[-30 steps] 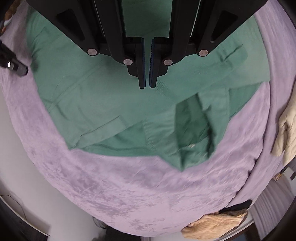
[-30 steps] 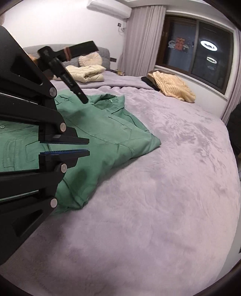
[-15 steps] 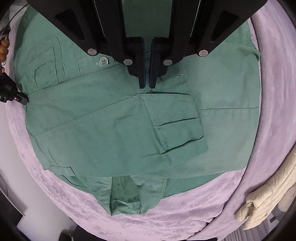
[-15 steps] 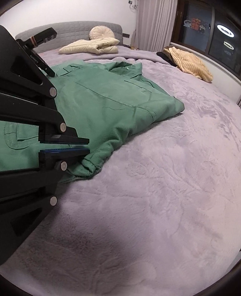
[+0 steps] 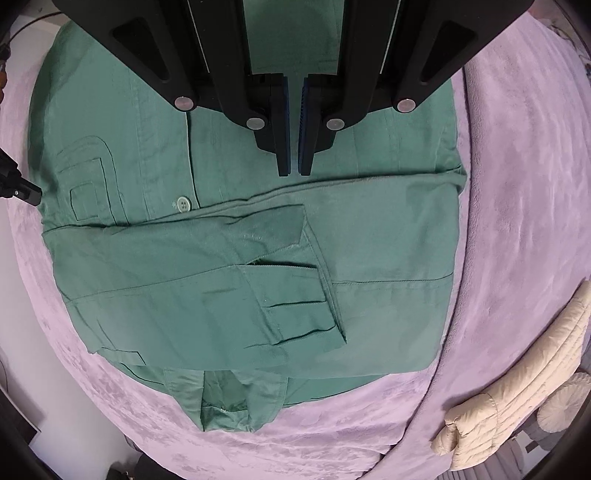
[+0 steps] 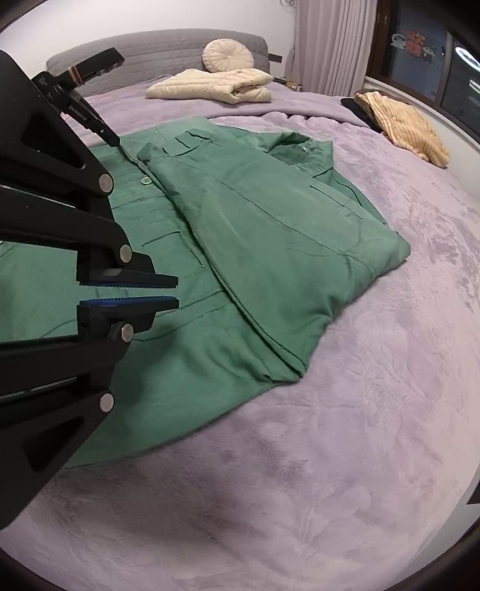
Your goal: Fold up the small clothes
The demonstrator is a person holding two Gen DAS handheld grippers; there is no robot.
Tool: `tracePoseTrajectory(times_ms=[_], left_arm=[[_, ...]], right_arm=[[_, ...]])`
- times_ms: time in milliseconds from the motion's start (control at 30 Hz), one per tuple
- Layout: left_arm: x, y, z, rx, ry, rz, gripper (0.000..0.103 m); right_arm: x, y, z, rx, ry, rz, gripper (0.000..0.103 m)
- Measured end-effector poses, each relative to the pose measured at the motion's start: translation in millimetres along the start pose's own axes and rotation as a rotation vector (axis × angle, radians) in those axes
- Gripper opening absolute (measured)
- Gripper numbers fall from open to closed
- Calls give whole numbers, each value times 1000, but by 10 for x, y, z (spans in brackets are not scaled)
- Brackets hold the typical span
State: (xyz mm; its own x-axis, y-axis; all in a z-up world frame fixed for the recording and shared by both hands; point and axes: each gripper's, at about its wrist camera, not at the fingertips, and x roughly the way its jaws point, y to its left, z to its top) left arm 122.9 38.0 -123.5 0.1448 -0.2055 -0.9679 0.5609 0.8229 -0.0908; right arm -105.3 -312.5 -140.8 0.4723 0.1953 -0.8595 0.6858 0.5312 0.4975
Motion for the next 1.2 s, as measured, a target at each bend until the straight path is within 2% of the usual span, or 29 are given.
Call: tracePoseTrajectory(times_ms=[167, 233, 267, 333, 367, 600, 733, 767, 800, 833, 900, 1167, 1200], left_arm=[[-112, 56, -163, -20, 21, 1, 5], [-154, 70, -229, -20, 25, 26, 5], [-174, 80, -259, -19, 25, 40, 5], [-211, 115, -316, -25, 24, 44, 5], [-230, 137, -342, -31, 22, 41, 5], [-297, 223, -487, -59, 35, 34, 5], [-322, 238, -539, -69, 46, 27, 5], [-328, 243, -550, -72, 49, 29, 10], [-334, 251, -562, -75, 51, 29, 28], [-338, 254, -569, -79, 54, 28, 96], [-347, 265, -576, -92, 53, 52, 102], [-424, 308, -517, -85, 34, 46, 102], [-439, 311, -521, -86, 32, 51, 102]], right_arm=[[-57, 165, -187, -24, 24, -4, 5], [-84, 224, -262, -34, 32, -6, 10], [-101, 248, -295, -39, 34, -12, 15], [-143, 291, -364, -47, 30, -28, 48], [-167, 305, -388, -51, 27, -30, 52], [-249, 358, -525, -58, 42, -44, 53], [-287, 400, -573, -68, 43, -49, 59], [-290, 413, -581, -72, 45, -50, 59], [-291, 429, -593, -75, 47, -52, 60], [-290, 441, -599, -78, 49, -53, 62], [-298, 477, -619, -87, 49, -56, 66], [-320, 641, -685, -136, 40, -82, 75], [-335, 670, -694, -147, 31, -82, 85]])
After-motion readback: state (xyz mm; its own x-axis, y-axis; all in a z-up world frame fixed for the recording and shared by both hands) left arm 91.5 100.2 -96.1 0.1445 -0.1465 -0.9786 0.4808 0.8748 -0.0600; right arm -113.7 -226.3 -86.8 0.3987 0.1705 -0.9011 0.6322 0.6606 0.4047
